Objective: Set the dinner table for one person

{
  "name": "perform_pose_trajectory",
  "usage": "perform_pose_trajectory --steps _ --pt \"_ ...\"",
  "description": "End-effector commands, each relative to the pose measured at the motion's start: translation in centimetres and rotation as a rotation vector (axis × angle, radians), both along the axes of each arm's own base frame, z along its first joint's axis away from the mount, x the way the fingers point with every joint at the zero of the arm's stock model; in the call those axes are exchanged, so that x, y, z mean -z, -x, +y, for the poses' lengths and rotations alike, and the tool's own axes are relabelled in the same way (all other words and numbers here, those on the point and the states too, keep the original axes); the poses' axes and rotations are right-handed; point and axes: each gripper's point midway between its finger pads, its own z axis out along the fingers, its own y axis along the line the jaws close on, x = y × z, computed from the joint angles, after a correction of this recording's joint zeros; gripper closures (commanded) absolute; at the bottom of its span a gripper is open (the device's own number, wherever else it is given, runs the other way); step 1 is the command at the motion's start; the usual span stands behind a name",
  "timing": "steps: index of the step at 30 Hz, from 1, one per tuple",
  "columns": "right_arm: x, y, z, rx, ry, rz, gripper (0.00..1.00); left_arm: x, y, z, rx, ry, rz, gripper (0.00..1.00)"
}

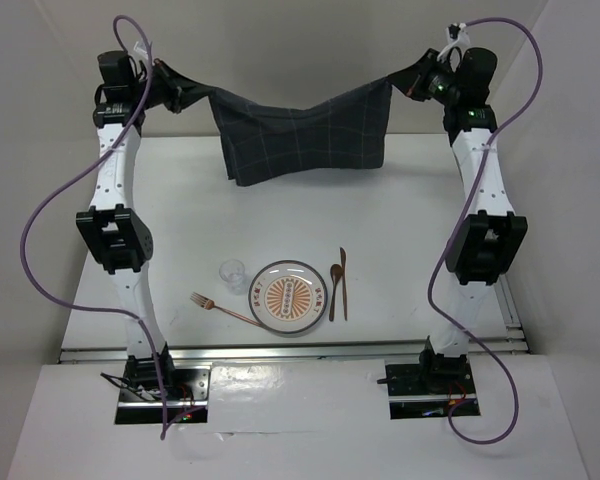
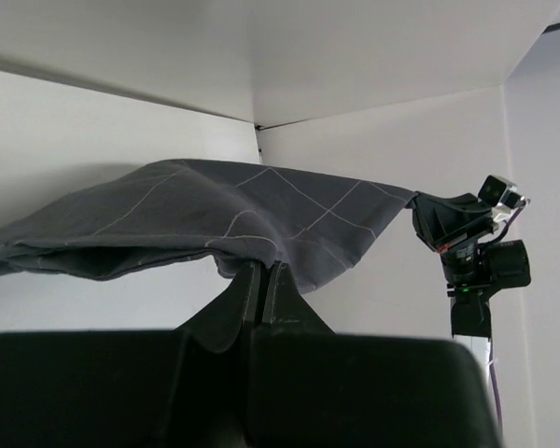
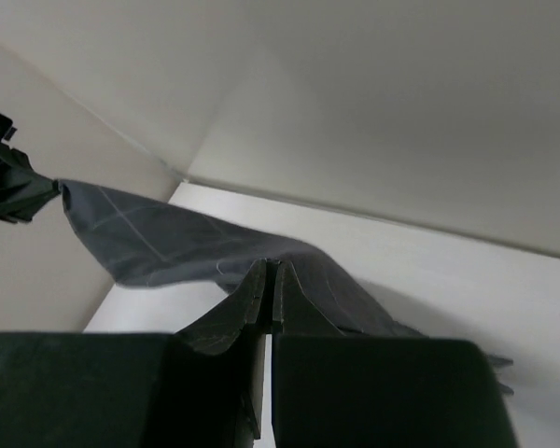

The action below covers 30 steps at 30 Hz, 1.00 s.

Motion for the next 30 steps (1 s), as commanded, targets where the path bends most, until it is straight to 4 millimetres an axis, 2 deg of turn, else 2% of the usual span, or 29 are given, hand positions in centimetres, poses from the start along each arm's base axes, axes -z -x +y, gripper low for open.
perform_pose_trajectory --steps 1,2,3,4,5,6,7,8,10,11,12,13,14,15,16,18,19,21,22,23,24,25,26,27,28,29,30 --pt "-3.3 2.9 0.1 -0.043 0.021 -0.116 1.00 -5.1 2.4 1.9 0.001 -0.015 -0.139 1.00" --pt "-2.5 3.3 0.1 -0.044 0.020 -0.100 1.00 -4.7 2.8 1.9 0.002 -0.019 -0.127 1.00" --pt "-1.4 3.9 0.4 -0.057 0.016 -0.070 1.00 -5.5 4.0 2.2 -0.005 -0.032 -0.131 1.00" --pt "-2.1 5.3 0.4 -0.057 0.027 -0.092 1.00 -4.9 4.6 2.3 -0.010 -0.064 -0.133 1.00" --pt "1.4 5.7 0.4 -0.058 0.026 -0.021 1.00 -2.0 5.0 2.2 -0.004 -0.065 -0.056 1.00" --pt "2.9 6.5 0.6 -0.069 0.021 0.016 1.00 -3.0 6.8 2.0 -0.010 -0.086 -0.074 1.00" --pt "2.8 7.9 0.7 -0.070 0.029 0.013 1.00 -1.8 7.8 1.6 -0.003 -0.124 -0.066 1.00" --pt "6.8 8.9 1.3 -0.083 0.031 0.096 1.00 2.5 8.8 1.6 -0.004 -0.134 0.035 1.00" --pt "9.7 11.0 1.8 -0.123 0.031 0.162 1.00 5.2 11.4 1.3 -0.014 -0.193 0.081 1.00" --pt "10.6 12.4 1.8 -0.128 0.052 0.190 1.00 5.5 13.6 1.9 -0.066 -0.269 0.086 0.92" --pt "13.5 13.9 2.3 -0.143 0.057 0.265 0.72 9.8 15.6 2.0 -0.071 -0.284 0.194 0.73" --pt "14.7 14.9 2.4 -0.158 0.061 0.300 0.47 11.1 17.0 2.2 -0.079 -0.305 0.229 0.31" --pt "15.2 16.4 3.0 -0.178 0.075 0.326 0.32 11.5 18.3 3.6 -0.137 -0.333 0.247 0.15" --pt "17.1 17.6 3.1 -0.181 0.066 0.388 0.21 14.0 19.8 3.6 -0.133 -0.347 0.324 0.05" --pt "17.7 18.6 3.4 -0.178 0.080 0.414 0.05 14.9 20.1 4.5 -0.160 -0.373 0.357 0.00" --pt "19.2 19.4 3.2 -0.142 0.095 0.463 0.00 14.5 20.4 4.8 -0.171 -0.391 0.360 0.00" --pt "19.4 19.1 2.7 -0.109 0.108 0.466 0.00 15.0 20.1 5.5 -0.201 -0.415 0.386 0.05" --pt "19.2 18.6 2.3 -0.073 0.103 0.473 0.00 14.8 18.8 5.3 -0.200 -0.450 0.378 0.13" --pt "19.6 18.1 2.2 -0.043 0.111 0.494 0.00 15.0 18.1 5.0 -0.189 -0.471 0.373 0.20" --pt "20.9 17.6 1.9 -0.020 0.106 0.556 0.09 15.5 17.6 3.8 -0.142 -0.492 0.372 0.26" --pt "20.0 16.6 2.5 -0.021 0.120 0.541 0.20 14.9 16.3 3.5 -0.139 -0.505 0.359 0.49" --pt "20.3 16.0 2.9 -0.020 0.131 0.559 0.35 17.9 15.6 2.8 -0.089 -0.514 0.445 0.63" --pt "22.6 15.2 2.8 0.009 0.140 0.640 0.50 19.0 15.2 1.6 -0.044 -0.527 0.472 0.78" --pt "21.8 14.0 3.6 0.005 0.152 0.619 0.86 18.5 13.7 1.3 -0.048 -0.544 0.462 0.95" --pt "22.3 13.2 3.5 0.019 0.150 0.643 0.95 19.8 13.1 1.0 -0.037 -0.557 0.497 1.00" --pt "24.5 12.9 4.0 0.015 0.155 0.716 1.00 22.6 12.6 0.5 -0.012 -0.554 0.564 1.00" --pt "24.9 12.2 4.4 0.014 0.164 0.717 1.00 23.3 12.1 0.1 -0.004 -0.564 0.572 1.00"
